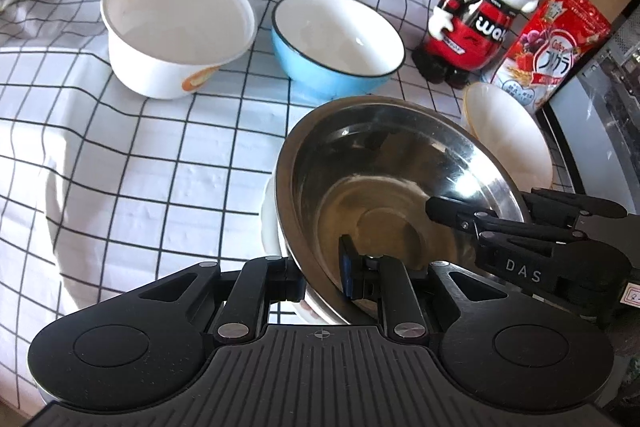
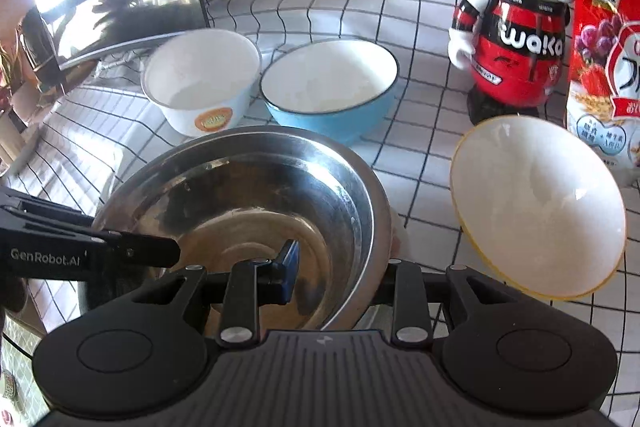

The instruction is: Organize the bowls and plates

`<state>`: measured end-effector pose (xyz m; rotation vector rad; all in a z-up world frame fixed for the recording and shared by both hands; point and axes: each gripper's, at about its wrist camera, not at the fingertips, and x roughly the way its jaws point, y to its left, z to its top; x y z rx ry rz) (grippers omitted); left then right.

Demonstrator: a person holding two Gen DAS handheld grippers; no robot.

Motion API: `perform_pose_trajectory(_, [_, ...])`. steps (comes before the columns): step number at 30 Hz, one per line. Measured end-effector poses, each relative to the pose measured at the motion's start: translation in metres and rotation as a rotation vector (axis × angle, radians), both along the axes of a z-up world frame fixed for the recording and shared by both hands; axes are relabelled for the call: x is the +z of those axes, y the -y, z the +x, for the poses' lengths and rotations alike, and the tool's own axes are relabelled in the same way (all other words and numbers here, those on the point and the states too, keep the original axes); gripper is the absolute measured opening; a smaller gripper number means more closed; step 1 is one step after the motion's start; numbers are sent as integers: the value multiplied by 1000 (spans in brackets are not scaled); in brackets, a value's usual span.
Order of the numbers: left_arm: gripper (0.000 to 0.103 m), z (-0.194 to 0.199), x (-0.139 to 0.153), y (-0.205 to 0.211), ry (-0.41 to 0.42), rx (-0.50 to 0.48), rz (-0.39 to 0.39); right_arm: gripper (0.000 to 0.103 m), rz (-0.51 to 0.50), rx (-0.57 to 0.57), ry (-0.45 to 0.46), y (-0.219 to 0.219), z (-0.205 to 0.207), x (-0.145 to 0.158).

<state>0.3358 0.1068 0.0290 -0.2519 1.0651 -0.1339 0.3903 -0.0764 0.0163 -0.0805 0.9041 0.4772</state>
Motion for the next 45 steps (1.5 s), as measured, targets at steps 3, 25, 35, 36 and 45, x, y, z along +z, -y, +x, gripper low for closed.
perform_pose_trajectory(3, [18, 3, -5, 2, -6, -13, 2, 30, -2, -1, -7, 2, 1, -4])
perform_pose_trajectory(25, [23, -3, 5, -7, 20, 12, -45, 29, -31, -12, 4, -6, 7, -6])
perform_pose_trajectory(35, [26, 4, 3, -5, 16, 1, -30, 29, -13, -30, 25, 0, 2, 3])
perform_pose_trajectory(36, [26, 5, 2, -5, 17, 6, -31, 29, -4, -26, 26, 1, 2, 5])
perform_pose_trajectory(45, [29, 2, 8, -2, 29, -12, -19, 28, 4, -26, 9, 5, 1, 2])
